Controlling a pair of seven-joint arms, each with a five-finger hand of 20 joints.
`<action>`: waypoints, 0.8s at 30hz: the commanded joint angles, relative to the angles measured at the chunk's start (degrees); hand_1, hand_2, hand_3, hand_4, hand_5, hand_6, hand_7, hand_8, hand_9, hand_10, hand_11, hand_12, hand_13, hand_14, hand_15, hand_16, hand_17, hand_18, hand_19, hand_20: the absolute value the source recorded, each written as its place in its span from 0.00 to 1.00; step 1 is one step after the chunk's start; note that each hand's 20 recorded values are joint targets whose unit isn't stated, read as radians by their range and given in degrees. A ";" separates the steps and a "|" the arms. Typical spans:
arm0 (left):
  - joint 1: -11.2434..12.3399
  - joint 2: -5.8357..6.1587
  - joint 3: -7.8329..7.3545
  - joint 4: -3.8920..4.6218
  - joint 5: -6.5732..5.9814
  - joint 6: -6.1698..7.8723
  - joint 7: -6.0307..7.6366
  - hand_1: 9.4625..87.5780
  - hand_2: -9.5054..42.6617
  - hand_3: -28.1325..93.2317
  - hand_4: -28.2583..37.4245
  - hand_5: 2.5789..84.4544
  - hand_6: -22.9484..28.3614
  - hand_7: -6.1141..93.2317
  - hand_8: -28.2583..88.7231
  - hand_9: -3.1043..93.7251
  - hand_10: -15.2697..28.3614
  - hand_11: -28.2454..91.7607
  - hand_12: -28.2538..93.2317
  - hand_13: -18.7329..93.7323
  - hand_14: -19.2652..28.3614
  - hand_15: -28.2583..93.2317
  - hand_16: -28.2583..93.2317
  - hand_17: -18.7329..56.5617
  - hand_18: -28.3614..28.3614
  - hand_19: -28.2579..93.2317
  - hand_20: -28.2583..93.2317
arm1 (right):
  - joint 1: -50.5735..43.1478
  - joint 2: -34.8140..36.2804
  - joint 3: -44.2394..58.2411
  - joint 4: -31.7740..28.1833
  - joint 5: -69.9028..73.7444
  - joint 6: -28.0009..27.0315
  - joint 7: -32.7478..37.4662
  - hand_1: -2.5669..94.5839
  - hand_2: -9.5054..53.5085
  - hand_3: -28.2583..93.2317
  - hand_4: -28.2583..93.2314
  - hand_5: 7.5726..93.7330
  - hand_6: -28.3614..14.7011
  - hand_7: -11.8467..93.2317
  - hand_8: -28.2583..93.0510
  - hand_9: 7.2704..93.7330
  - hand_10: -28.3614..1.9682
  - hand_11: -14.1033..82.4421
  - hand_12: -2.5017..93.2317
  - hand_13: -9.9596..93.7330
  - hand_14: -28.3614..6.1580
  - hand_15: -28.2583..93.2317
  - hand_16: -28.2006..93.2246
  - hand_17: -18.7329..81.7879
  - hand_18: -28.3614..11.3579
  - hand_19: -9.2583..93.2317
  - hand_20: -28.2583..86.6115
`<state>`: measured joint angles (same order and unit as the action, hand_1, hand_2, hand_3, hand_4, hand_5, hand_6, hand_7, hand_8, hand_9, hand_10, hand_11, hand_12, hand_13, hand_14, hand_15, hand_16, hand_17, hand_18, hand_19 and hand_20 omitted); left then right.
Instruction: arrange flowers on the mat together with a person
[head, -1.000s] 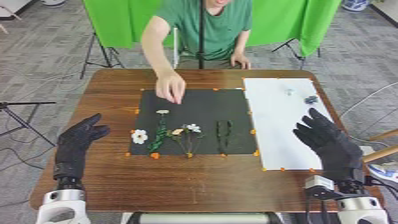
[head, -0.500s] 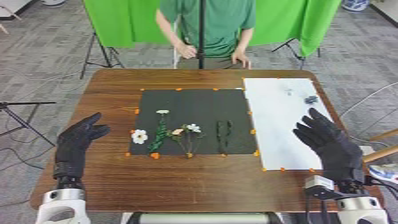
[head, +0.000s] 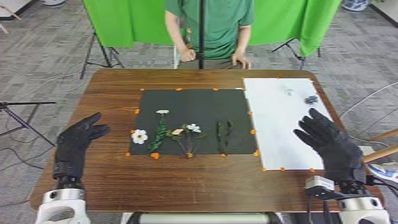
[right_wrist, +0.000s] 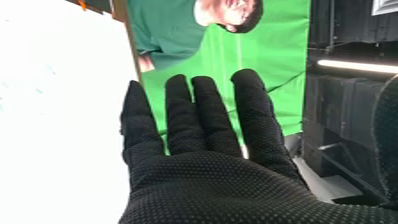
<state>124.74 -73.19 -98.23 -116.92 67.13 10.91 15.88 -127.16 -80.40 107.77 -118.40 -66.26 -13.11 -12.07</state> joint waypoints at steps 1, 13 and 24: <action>1.17 -0.28 -0.01 -0.11 -0.05 0.22 -0.05 0.21 0.17 0.81 0.12 0.60 0.51 0.19 0.19 0.62 0.71 0.41 0.36 0.61 0.79 0.42 0.22 0.45 0.73 0.34 0.42 | 5.51 6.14 -4.57 -1.24 -13.57 11.97 7.05 0.16 0.09 0.83 0.08 0.36 0.62 0.19 0.17 0.34 0.45 0.18 0.19 0.40 0.50 0.30 0.39 0.35 0.26 0.26 0.50; 1.16 -0.75 0.48 -0.18 0.03 0.64 -0.12 0.21 0.17 0.81 0.12 0.60 0.51 0.19 0.19 0.62 0.71 0.41 0.36 0.61 0.79 0.42 0.22 0.45 0.73 0.34 0.42 | 18.85 15.77 -6.89 2.67 -33.18 18.10 19.35 0.20 0.08 0.80 0.10 0.39 0.56 0.20 0.17 0.39 0.39 0.20 0.23 0.53 0.38 0.35 0.41 0.35 0.20 0.52 0.59; 2.14 -0.84 0.15 -0.70 0.15 0.80 -0.28 0.21 0.17 0.81 0.12 0.61 0.51 0.19 0.19 0.62 0.71 0.41 0.36 0.61 0.79 0.42 0.22 0.45 0.73 0.34 0.42 | 24.22 19.20 -10.51 7.00 -40.50 19.47 21.46 0.21 0.07 0.79 0.11 0.39 0.55 0.20 0.18 0.39 0.38 0.20 0.24 0.55 0.35 0.36 0.44 0.34 0.18 0.55 0.59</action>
<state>125.58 -73.47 -98.06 -117.29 67.14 11.19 15.98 -106.42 -63.53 100.17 -114.60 -100.54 3.59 7.56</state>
